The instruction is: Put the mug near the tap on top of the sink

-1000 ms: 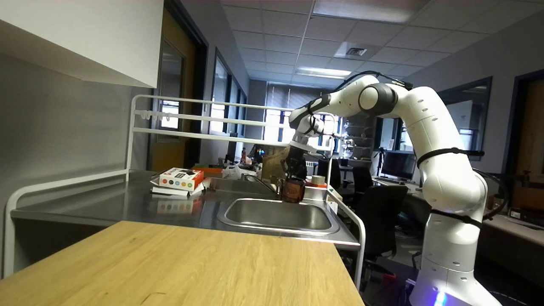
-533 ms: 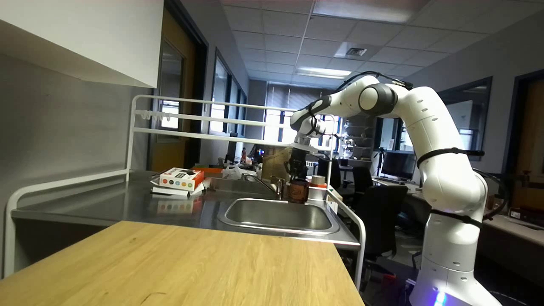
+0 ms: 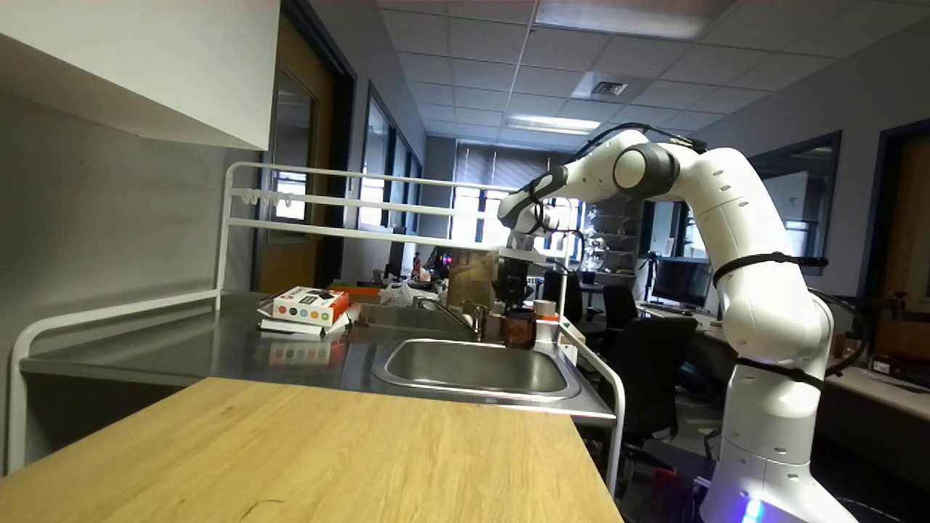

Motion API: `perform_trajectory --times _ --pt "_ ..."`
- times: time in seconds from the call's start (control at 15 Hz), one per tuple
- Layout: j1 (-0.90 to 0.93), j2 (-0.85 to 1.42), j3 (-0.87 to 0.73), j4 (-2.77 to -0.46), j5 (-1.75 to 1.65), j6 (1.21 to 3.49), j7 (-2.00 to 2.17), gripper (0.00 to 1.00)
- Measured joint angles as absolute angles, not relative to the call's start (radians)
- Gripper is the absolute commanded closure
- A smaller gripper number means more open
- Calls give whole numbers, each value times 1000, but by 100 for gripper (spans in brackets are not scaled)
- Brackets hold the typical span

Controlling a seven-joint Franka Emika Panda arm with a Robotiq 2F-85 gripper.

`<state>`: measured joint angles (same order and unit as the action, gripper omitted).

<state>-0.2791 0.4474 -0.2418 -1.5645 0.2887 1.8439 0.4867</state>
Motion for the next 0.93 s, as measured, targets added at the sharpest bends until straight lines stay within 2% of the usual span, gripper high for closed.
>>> perform_trajectory --times 0.07,0.13,0.2,0.73,0.93 --pt "-279 447 -245 -1566 285 1845 490 66" --pt "-280 447 -246 -1566 285 1845 494 65" --pt "-280 447 -246 -1566 285 1844 497 59" --pt "-280 447 -253 -1567 284 1842 501 2" --pt "-279 444 -253 -1568 283 1837 501 0"
